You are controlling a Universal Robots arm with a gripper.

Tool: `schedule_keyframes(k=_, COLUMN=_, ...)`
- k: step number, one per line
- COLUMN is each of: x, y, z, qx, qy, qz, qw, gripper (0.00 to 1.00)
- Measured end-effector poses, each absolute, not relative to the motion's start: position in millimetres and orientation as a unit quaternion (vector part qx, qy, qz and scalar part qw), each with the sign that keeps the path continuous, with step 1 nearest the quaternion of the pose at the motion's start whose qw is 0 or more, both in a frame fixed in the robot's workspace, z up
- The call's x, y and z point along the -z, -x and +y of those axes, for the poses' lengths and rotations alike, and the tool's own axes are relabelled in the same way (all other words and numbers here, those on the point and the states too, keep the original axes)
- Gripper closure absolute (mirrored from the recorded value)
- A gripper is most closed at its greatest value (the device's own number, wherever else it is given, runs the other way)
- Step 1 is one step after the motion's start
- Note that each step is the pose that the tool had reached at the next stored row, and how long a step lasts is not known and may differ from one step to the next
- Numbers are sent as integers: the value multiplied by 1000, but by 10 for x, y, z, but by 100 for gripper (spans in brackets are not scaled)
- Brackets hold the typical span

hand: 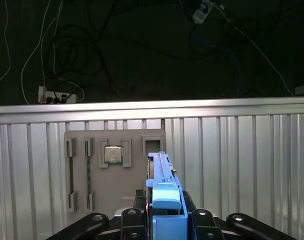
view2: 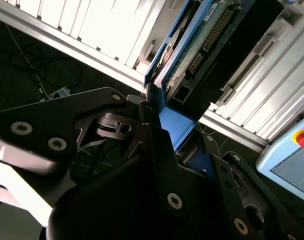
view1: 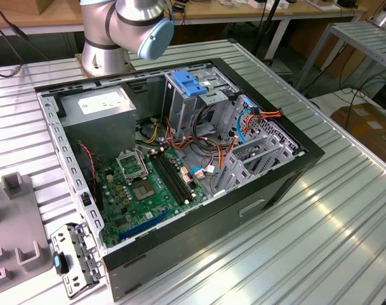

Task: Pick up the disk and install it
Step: 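Pick up the disk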

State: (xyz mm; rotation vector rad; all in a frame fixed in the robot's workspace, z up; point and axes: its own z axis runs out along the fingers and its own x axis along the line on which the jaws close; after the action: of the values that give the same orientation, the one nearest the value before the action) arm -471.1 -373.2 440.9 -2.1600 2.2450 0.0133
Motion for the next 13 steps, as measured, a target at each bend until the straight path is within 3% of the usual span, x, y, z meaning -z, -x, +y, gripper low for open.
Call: schedule_keyframes(k=13, x=-4574, y=4711, z=-3732, qx=-4, qy=693, qz=721, qw=13, gripper=63)
